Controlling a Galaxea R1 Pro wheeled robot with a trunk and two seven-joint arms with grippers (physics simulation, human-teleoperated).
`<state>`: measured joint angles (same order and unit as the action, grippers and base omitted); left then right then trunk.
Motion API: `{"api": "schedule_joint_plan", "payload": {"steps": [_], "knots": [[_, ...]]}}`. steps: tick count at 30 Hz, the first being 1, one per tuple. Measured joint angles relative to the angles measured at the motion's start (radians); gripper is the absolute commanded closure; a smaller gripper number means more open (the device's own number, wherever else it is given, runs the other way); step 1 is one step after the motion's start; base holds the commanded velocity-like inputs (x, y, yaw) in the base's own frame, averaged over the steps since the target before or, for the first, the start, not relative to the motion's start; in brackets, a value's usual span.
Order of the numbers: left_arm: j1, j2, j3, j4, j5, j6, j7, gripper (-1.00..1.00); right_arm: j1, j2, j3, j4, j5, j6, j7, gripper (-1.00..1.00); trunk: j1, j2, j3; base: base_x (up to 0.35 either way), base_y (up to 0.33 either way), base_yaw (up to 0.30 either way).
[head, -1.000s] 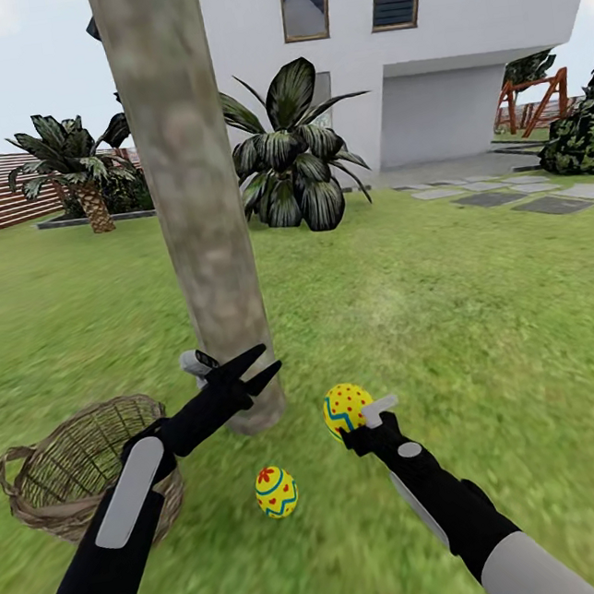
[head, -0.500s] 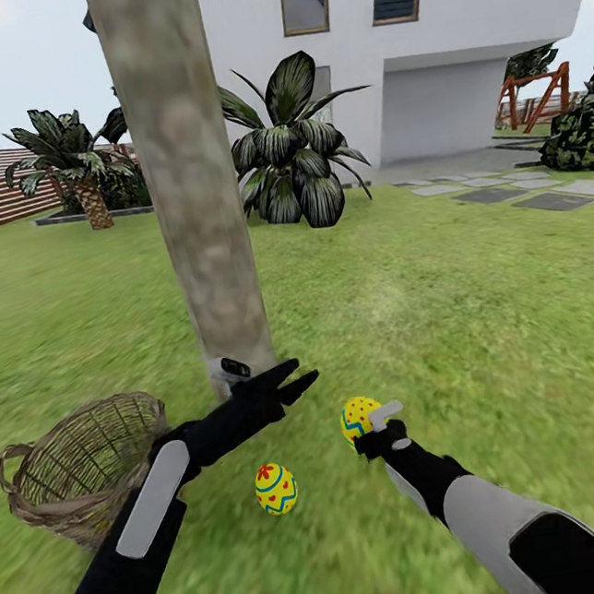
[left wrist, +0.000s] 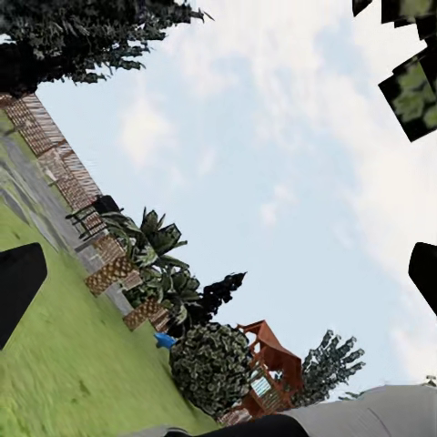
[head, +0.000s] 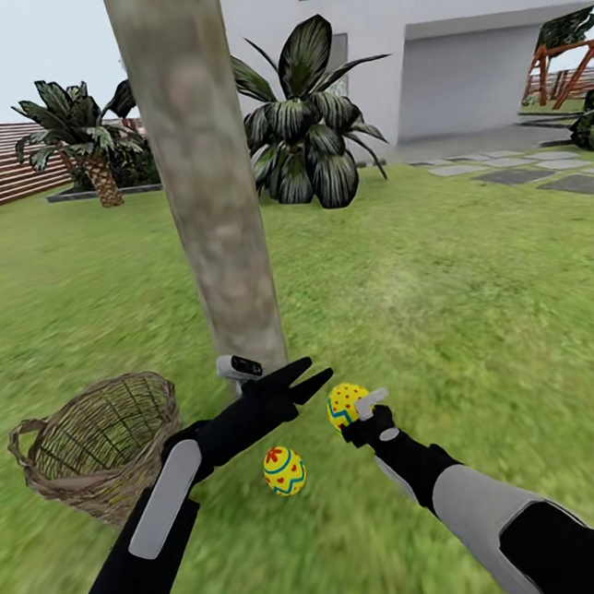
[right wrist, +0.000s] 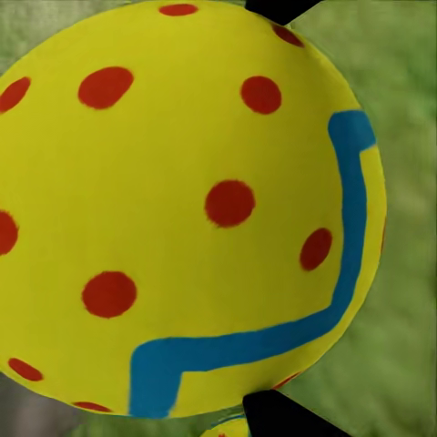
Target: Take the three Easter eggs out of the wicker basket on the lawn in the garden, then place them on the lawn next to a single tree (choose any tree) so that all three eggs are next to the same tree and none are left in the basket.
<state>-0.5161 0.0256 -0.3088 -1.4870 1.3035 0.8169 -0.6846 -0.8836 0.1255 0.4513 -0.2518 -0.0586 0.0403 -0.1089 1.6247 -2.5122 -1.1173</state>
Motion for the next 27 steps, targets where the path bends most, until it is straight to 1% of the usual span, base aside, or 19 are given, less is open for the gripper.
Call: {"api": "schedule_joint_plan", "payload": {"steps": [2, 5, 9, 19, 22, 24, 25, 27], "knots": [[0.000, 0.000, 0.000, 0.000, 0.000, 0.000, 0.000, -1.00, 0.003, 0.001, 0.002, 0.000, 0.001, -0.001, -0.004, 1.00, 0.001, 0.000, -0.006, 0.000, 0.000, 0.179], [0.000, 0.000, 0.000, 0.000, 0.000, 0.000, 0.000, -1.00, 0.002, 0.000, 0.002, -0.002, 0.002, -0.003, -0.003, 1.00, 0.002, -0.001, -0.018, 0.000, 0.000, 0.039], [0.000, 0.000, 0.000, 0.000, 0.000, 0.001, 0.000, -1.00, 0.005, 0.001, 0.003, -0.003, 0.002, -0.004, -0.005, 1.00, 0.004, -0.002, -0.033, 0.000, 0.000, 0.189], [0.000, 0.000, 0.000, 0.000, 0.000, 0.002, 0.000, -1.00, 0.008, 0.004, 0.003, -0.003, 0.003, 0.000, -0.003, 1.00, 0.009, -0.004, -0.072, 0.000, 0.000, 0.009], [0.000, 0.000, 0.000, 0.000, 0.000, 0.002, 0.000, -1.00, 0.007, 0.009, 0.004, -0.002, 0.002, 0.007, -0.008, 1.00, 0.010, -0.005, -0.083, 0.000, 0.000, 0.000], [0.000, -0.001, -0.001, 0.000, 0.000, 0.002, 0.000, -1.00, 0.002, 0.017, 0.002, -0.001, -0.001, 0.044, -0.015, 1.00, 0.011, -0.006, -0.091, 0.000, 0.000, 0.000], [0.000, -0.001, -0.001, 0.000, 0.000, 0.002, 0.000, -1.00, -0.001, 0.023, 0.002, -0.002, -0.002, 0.087, -0.025, 1.00, 0.011, -0.006, -0.095, 0.000, 0.000, 0.000], [0.000, -0.002, -0.002, 0.000, 0.000, 0.002, 0.000, -1.00, -0.012, 0.039, 0.001, 0.000, -0.005, 0.125, -0.048, 1.00, 0.012, -0.006, -0.103, 0.000, 0.000, 0.000]]}}
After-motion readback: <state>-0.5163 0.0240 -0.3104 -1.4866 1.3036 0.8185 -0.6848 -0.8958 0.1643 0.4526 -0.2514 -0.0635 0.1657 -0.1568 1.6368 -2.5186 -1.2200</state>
